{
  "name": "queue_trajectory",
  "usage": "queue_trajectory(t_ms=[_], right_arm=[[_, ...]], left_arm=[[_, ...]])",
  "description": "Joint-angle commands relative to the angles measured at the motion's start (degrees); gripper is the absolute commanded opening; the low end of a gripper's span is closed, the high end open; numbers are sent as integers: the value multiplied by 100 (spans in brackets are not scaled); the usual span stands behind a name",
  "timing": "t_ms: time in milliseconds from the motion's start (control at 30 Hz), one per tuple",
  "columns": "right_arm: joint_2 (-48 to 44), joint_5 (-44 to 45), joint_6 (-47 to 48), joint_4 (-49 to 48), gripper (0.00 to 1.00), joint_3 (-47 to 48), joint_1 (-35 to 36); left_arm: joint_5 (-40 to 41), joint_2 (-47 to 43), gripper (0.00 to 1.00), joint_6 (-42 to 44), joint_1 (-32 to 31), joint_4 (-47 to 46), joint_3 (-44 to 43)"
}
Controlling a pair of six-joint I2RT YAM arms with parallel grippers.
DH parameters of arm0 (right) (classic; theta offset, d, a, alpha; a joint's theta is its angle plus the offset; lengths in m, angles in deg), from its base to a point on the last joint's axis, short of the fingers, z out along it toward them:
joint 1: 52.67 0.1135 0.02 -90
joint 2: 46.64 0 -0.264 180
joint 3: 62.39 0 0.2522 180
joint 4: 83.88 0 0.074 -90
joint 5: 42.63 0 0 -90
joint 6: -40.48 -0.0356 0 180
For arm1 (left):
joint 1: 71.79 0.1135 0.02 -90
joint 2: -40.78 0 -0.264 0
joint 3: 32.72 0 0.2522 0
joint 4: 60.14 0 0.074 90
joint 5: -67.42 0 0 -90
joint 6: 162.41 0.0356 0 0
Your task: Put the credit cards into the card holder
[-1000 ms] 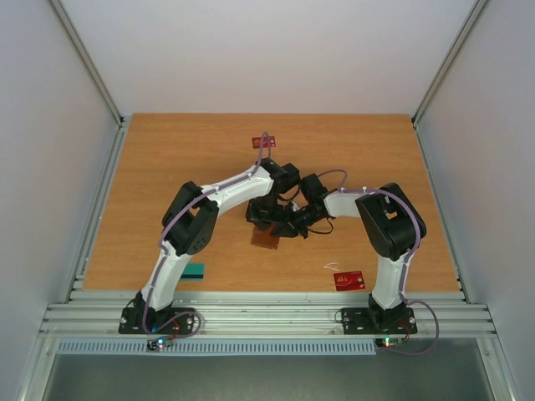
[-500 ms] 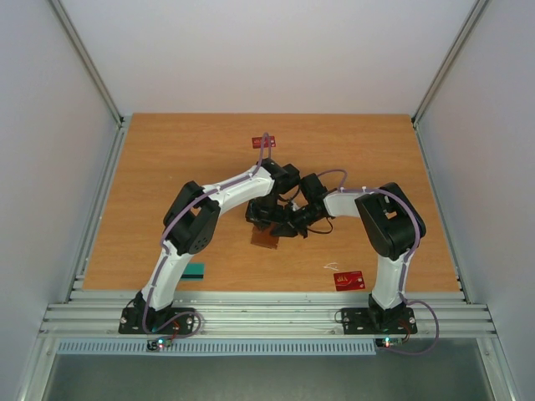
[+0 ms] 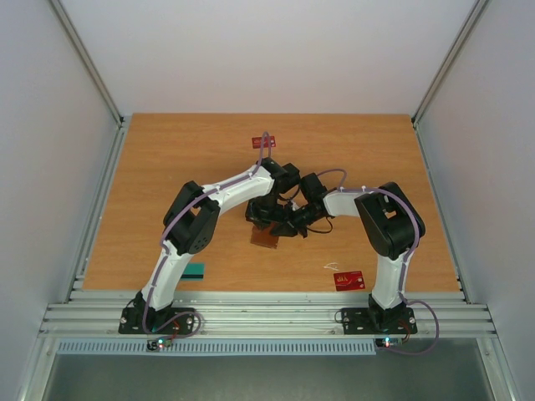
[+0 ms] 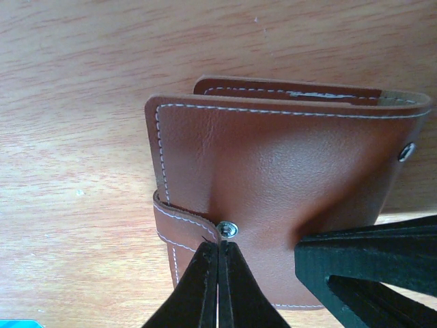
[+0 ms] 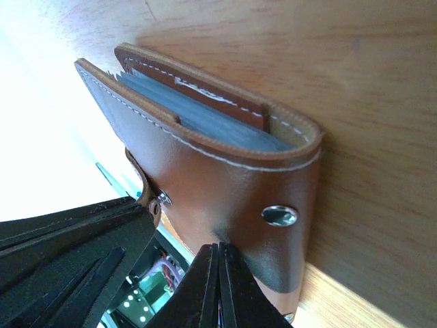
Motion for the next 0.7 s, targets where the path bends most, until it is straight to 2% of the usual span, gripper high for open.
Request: queue_trajectory(t_ms=[0,567,667], right_arm=[[713,1174,-355,759,4,-327,-18],[739,1182,-361,779,4,-297,-13],[739,1182,-365,779,4,-294,-20]], left_arm=[[-140,158,0,18,-35,-113,-245],[-232,312,0,67,-39,-54,-344],[-49,333,0,75,-42,101,-377]])
